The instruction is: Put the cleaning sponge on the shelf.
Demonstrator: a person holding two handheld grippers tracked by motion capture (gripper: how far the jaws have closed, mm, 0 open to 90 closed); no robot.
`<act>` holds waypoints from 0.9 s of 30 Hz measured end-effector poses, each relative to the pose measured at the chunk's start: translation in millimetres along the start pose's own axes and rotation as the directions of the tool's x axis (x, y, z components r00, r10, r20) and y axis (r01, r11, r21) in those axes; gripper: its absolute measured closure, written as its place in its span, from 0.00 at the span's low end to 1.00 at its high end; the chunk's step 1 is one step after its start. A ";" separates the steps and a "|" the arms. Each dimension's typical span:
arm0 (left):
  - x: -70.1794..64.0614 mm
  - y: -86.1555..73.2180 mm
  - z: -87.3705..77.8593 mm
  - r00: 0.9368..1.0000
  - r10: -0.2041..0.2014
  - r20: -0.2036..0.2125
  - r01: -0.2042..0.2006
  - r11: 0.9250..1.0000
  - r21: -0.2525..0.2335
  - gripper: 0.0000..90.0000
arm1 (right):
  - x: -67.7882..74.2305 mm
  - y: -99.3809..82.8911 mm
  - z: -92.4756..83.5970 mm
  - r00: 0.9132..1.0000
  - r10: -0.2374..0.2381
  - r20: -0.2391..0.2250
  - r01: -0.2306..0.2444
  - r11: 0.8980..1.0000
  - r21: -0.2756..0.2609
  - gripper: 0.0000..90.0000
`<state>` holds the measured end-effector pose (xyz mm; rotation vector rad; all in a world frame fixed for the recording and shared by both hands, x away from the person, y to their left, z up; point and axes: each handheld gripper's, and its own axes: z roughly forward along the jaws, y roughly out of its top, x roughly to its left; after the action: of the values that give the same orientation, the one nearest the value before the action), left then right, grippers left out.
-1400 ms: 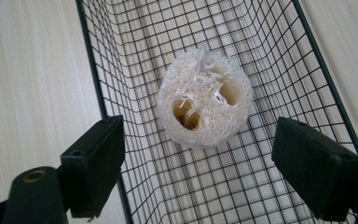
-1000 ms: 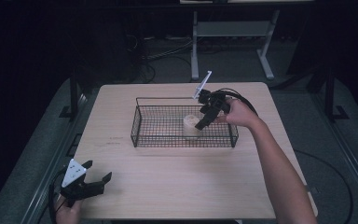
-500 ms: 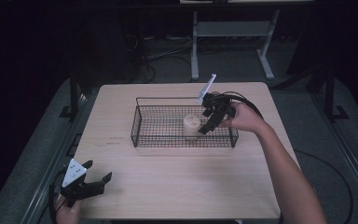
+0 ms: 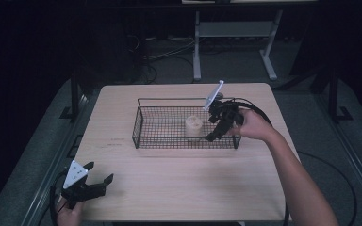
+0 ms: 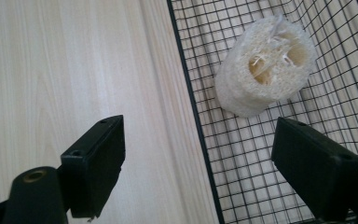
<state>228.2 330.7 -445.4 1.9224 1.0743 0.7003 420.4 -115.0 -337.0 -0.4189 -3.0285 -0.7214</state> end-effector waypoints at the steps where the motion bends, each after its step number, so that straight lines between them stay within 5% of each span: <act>1: 0.0 0.0 0.0 1.000 -0.001 0.000 0.001 1.000 0.001 0.15 | 1.8 -0.9 -0.1 1.000 0.002 -0.001 -0.002 1.000 0.001 0.19; 27: -1.5 0.2 0.4 1.000 0.003 -0.001 -0.003 1.000 0.002 0.15 | 25.9 -35.4 1.5 1.000 0.015 0.001 -0.015 1.000 0.007 0.19</act>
<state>227.8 329.2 -445.6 1.9262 1.0735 0.7017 386.4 -138.1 -352.4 -0.4413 -3.0243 -0.7096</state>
